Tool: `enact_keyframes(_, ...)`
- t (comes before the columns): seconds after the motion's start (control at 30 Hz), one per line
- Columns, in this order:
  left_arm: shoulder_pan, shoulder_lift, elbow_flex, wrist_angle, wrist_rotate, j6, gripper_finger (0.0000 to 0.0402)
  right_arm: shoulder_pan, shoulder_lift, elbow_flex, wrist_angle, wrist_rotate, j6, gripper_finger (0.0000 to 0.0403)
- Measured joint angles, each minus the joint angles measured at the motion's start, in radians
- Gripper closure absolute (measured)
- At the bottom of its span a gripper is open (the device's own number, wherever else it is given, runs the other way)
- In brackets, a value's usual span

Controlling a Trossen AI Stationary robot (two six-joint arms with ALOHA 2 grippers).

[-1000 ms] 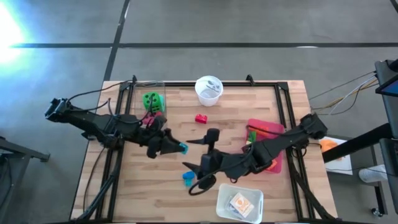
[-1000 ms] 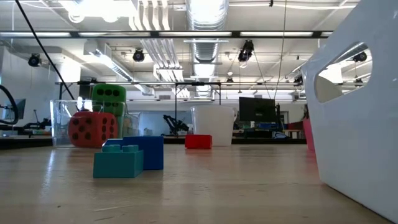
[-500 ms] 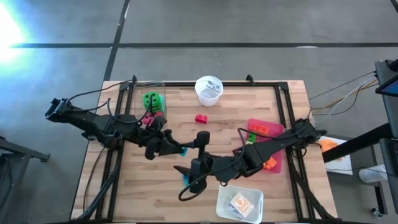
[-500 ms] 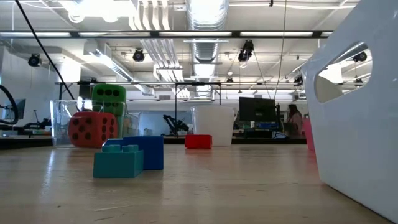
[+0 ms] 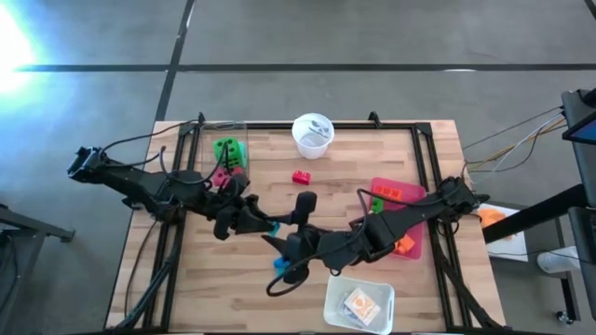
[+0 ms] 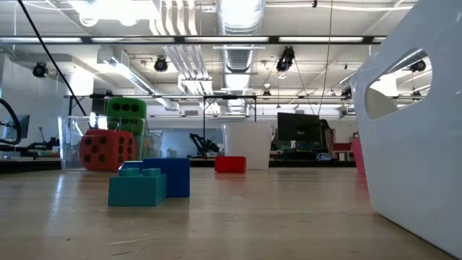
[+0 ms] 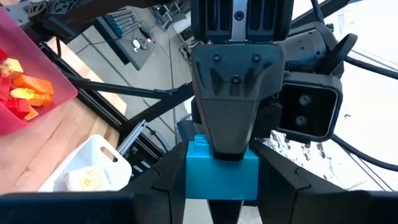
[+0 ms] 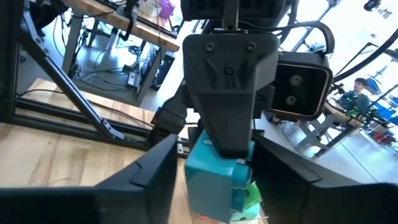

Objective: Pick & Place Toys
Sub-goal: Put the light blue game piece into the pink bin

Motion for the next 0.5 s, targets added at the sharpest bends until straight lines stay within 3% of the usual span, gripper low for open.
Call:
enact_keyframes(0.3,-0.002,0.0,0.0,0.006,-0.005,-0.002,0.0263,0.0,-0.003,-0.001,-0.001,0.058,-0.022,0.0311)
enact_keyframes(0.37,-0.002,0.0,0.0,0.004,0.002,-0.002,0.0242,0.0,-0.003,-0.001,-0.002,0.05,-0.026,0.0316)
enact_keyframes(0.5,-0.003,0.0,0.0,0.007,0.014,0.001,0.0163,-0.001,-0.002,-0.002,-0.004,0.04,-0.023,0.0316)
